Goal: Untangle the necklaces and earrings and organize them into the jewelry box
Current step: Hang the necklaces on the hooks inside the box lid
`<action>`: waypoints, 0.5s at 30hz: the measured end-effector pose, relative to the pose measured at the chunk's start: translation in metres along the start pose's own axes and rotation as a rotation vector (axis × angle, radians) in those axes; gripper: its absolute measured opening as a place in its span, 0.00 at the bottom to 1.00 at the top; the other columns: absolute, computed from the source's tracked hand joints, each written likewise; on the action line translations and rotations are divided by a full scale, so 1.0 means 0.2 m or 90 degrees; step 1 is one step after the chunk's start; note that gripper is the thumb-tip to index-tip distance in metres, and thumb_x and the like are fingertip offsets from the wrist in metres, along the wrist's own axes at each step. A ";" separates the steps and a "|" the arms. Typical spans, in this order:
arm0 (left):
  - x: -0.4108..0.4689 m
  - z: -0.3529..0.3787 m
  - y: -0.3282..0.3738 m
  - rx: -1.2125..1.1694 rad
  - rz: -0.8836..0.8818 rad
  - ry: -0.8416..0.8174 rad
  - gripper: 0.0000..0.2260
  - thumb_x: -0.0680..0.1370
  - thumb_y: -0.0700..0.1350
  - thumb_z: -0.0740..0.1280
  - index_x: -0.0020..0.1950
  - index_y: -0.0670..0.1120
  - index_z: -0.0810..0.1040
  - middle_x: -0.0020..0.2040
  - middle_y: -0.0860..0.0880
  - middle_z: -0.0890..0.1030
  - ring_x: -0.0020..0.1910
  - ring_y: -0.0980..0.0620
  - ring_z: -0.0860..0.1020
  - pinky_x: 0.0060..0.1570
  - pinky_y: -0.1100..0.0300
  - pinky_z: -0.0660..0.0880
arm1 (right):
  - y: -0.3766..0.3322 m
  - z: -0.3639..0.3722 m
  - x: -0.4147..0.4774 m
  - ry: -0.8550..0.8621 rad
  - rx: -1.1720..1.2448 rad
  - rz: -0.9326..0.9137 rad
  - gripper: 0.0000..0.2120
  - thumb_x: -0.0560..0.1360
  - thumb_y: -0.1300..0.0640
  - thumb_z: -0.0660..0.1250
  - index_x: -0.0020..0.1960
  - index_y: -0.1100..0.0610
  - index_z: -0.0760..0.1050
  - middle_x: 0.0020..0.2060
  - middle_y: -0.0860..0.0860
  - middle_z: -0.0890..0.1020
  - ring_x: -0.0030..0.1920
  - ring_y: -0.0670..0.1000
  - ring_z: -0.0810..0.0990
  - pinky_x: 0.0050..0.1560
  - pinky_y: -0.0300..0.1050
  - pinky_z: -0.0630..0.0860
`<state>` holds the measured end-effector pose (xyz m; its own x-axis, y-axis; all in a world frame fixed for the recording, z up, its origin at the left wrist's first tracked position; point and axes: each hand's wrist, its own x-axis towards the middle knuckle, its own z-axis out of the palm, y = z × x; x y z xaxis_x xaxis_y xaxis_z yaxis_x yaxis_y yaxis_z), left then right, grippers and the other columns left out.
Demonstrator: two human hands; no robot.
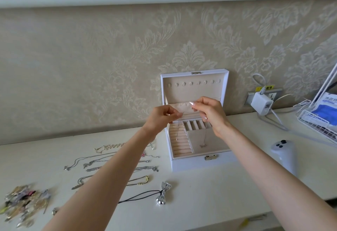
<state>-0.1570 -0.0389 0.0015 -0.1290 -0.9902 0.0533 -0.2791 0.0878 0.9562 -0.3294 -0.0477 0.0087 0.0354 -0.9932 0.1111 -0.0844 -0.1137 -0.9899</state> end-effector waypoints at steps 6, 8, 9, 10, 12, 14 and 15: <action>-0.01 0.02 0.00 0.022 0.016 -0.001 0.05 0.75 0.40 0.69 0.40 0.44 0.75 0.35 0.51 0.75 0.30 0.58 0.72 0.27 0.74 0.66 | -0.03 0.03 0.00 -0.043 -0.011 -0.017 0.09 0.75 0.56 0.68 0.40 0.61 0.76 0.22 0.51 0.70 0.23 0.46 0.64 0.31 0.43 0.62; -0.01 0.03 0.00 0.038 0.026 0.007 0.05 0.75 0.40 0.69 0.40 0.45 0.74 0.35 0.52 0.75 0.31 0.58 0.72 0.27 0.74 0.66 | -0.03 0.03 0.00 -0.045 -0.042 -0.023 0.09 0.75 0.55 0.67 0.40 0.60 0.76 0.19 0.50 0.67 0.21 0.46 0.62 0.37 0.45 0.65; -0.01 0.02 0.00 0.040 0.029 0.012 0.05 0.75 0.41 0.69 0.40 0.45 0.74 0.35 0.52 0.75 0.31 0.58 0.72 0.28 0.74 0.66 | -0.03 0.03 0.01 -0.043 -0.055 -0.026 0.09 0.75 0.55 0.67 0.40 0.61 0.77 0.18 0.49 0.66 0.21 0.46 0.62 0.38 0.46 0.66; -0.01 0.02 0.00 0.035 0.030 0.016 0.06 0.75 0.41 0.68 0.40 0.45 0.74 0.35 0.52 0.75 0.31 0.58 0.71 0.28 0.74 0.66 | -0.03 0.03 0.01 -0.039 -0.063 -0.028 0.10 0.75 0.55 0.67 0.41 0.61 0.77 0.18 0.49 0.66 0.20 0.46 0.62 0.38 0.46 0.67; -0.01 0.02 0.00 0.006 0.026 0.004 0.06 0.76 0.41 0.67 0.40 0.45 0.74 0.36 0.51 0.77 0.30 0.58 0.71 0.27 0.74 0.66 | -0.03 0.03 0.01 -0.028 -0.066 -0.029 0.10 0.75 0.54 0.68 0.40 0.60 0.77 0.18 0.49 0.66 0.21 0.46 0.62 0.39 0.50 0.70; -0.02 0.02 -0.01 -0.015 0.019 -0.023 0.05 0.77 0.41 0.66 0.41 0.45 0.73 0.38 0.49 0.80 0.30 0.59 0.71 0.27 0.73 0.66 | -0.02 0.04 0.01 -0.019 -0.070 -0.028 0.10 0.75 0.54 0.68 0.40 0.59 0.76 0.18 0.49 0.66 0.21 0.47 0.62 0.47 0.60 0.75; -0.02 0.02 -0.01 -0.019 0.016 -0.032 0.05 0.77 0.41 0.65 0.41 0.45 0.73 0.39 0.49 0.81 0.29 0.60 0.71 0.27 0.73 0.66 | -0.02 0.04 0.01 -0.017 -0.073 -0.026 0.10 0.75 0.54 0.68 0.39 0.59 0.76 0.18 0.49 0.66 0.21 0.47 0.61 0.52 0.63 0.74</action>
<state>-0.1591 -0.0345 -0.0012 -0.1834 -0.9810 0.0629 -0.2466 0.1079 0.9631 -0.3206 -0.0486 0.0131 0.0682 -0.9867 0.1473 -0.1949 -0.1580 -0.9680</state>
